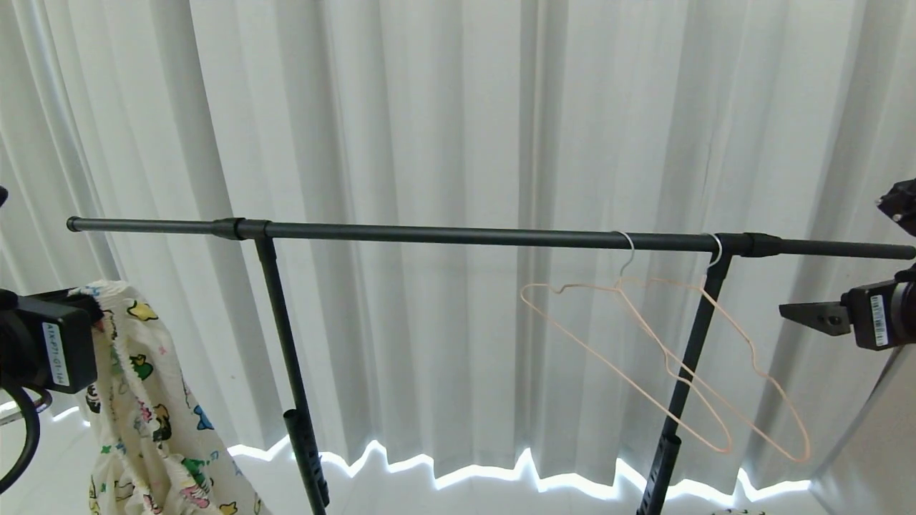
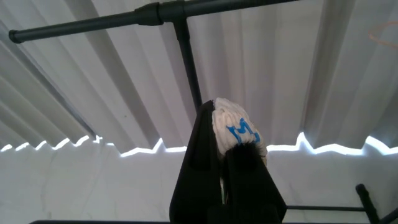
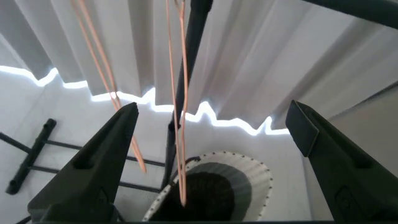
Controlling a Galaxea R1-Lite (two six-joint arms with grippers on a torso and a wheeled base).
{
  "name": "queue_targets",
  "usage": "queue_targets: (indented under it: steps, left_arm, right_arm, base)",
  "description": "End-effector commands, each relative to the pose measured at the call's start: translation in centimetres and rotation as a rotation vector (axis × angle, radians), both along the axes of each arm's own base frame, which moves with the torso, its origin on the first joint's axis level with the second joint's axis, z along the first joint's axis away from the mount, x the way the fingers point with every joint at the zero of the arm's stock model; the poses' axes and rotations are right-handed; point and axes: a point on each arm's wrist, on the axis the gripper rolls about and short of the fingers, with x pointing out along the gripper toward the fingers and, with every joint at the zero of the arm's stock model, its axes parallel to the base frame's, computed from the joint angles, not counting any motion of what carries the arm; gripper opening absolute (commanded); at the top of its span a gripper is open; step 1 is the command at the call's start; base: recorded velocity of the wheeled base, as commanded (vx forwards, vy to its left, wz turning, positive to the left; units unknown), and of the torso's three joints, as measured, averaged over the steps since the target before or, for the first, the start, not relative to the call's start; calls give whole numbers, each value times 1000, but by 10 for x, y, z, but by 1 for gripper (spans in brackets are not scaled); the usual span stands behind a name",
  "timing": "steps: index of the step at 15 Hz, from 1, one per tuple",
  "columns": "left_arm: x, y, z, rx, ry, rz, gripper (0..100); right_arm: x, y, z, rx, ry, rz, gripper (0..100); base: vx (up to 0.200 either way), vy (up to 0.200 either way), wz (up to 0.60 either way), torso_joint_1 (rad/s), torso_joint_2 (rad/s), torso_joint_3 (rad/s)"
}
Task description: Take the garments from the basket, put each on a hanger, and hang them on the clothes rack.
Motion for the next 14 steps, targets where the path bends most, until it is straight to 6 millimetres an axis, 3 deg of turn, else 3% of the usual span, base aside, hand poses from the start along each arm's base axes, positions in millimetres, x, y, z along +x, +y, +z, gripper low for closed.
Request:
queue_targets:
  steps: [1,8,14]
  left_arm:
    - [1,0,-1,15,7,-4,0]
    - [5,0,-1,18,7,-3,0]
    - [6,-1,0,17,-2,-5,0]
  right_arm:
    - [18,3,-16,10,77,-11,100]
    - [51,9,-80,2,199,-1,100]
    - [67,4,-92,16,210,-9,100]
  base:
    - [0,0,0,0,0,0]
    - [0,0,0,0,0,0]
    - [0,0,0,0,0,0]
